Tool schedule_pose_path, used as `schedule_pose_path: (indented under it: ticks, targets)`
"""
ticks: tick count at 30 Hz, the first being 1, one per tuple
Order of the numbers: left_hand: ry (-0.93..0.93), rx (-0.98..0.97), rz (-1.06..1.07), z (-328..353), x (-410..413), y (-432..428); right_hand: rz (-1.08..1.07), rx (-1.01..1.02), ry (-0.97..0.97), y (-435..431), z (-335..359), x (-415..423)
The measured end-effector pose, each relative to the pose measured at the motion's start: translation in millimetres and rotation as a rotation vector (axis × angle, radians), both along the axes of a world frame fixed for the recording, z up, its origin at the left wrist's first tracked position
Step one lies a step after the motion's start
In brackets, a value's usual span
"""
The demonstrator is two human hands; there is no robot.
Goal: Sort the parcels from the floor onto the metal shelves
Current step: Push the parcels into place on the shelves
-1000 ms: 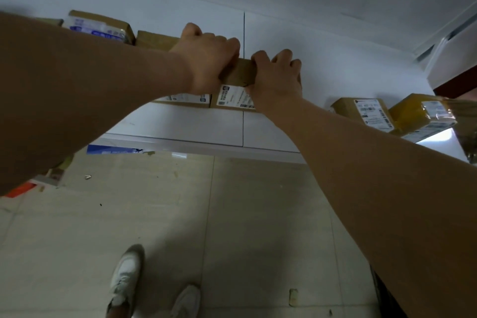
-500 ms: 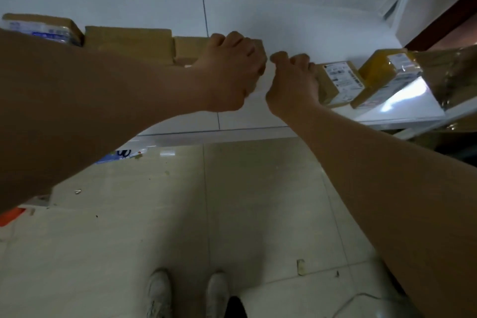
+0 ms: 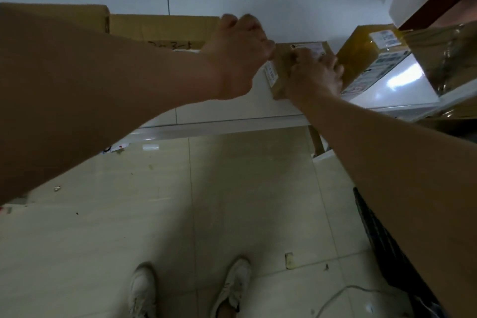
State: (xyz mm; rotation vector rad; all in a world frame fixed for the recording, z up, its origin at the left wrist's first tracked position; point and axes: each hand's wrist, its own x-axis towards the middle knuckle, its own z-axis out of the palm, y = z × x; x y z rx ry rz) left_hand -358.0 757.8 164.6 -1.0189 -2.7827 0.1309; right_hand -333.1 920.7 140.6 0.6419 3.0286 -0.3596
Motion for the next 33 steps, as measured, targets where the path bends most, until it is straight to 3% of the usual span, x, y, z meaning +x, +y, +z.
schedule_pose_path:
  ticks: [3, 9, 23, 28, 33]
  targets:
    - [0.068, -0.028, 0.080, 7.9, -17.0, -8.8, 0.067, -0.032, 0.026, -21.5, -2.1, -7.8]
    - [0.035, 0.046, 0.242, 13.4, -32.2, -42.4, 0.190, -0.041, 0.017, -53.2, 1.0, -27.0]
    - [-0.054, 0.081, 0.206, 4.2, -20.1, -60.7, 0.364, -0.007, -0.031, -49.4, 11.1, -46.2]
    - [-0.007, 0.081, 0.188, 8.9, -18.2, -43.9, 0.271, -0.188, 0.161, -18.7, 17.2, -39.5]
    - [-0.080, 0.083, 0.087, 9.6, -11.1, -10.2, 0.210, -0.163, 0.230, 24.9, 22.1, -27.1]
